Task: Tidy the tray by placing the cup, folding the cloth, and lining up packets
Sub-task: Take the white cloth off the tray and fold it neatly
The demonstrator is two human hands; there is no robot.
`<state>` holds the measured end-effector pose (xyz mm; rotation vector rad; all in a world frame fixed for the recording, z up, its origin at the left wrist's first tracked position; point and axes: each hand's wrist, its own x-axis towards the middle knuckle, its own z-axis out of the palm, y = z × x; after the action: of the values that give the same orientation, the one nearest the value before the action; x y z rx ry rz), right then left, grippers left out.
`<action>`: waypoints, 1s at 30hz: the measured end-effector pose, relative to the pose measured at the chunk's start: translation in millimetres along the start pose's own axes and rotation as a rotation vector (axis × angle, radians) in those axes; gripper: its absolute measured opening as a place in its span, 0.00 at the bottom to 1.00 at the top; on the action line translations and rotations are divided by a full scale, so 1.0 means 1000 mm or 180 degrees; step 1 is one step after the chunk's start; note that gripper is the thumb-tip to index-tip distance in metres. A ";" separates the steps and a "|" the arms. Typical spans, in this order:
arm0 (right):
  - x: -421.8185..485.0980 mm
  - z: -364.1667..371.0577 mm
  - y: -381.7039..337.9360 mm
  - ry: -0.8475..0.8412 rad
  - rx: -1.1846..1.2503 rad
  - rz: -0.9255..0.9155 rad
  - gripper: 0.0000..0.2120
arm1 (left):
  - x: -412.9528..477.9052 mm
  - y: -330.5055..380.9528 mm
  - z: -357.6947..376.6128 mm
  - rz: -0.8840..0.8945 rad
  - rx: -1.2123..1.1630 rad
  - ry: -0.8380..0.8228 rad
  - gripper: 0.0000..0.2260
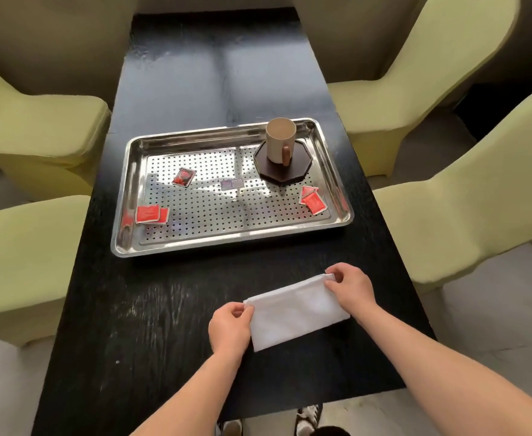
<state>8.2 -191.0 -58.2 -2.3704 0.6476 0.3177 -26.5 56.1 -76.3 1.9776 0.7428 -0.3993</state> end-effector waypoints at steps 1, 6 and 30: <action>0.002 0.002 0.001 -0.0025 0.0023 0.0014 0.13 | 0.003 0.000 0.000 -0.0041 0.0041 0.0014 0.03; -0.002 0.001 0.004 0.0304 -0.0332 -0.0407 0.17 | -0.009 -0.008 0.002 -0.0150 0.0374 0.0213 0.22; -0.018 0.044 0.001 -0.2045 0.4450 0.1552 0.24 | -0.028 -0.008 0.025 -0.0767 -0.0113 0.0100 0.06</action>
<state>-10.8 -156.9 -85.0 -0.7050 0.7418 0.5514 -52.9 27.7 -78.9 1.8703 1.0065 -0.4948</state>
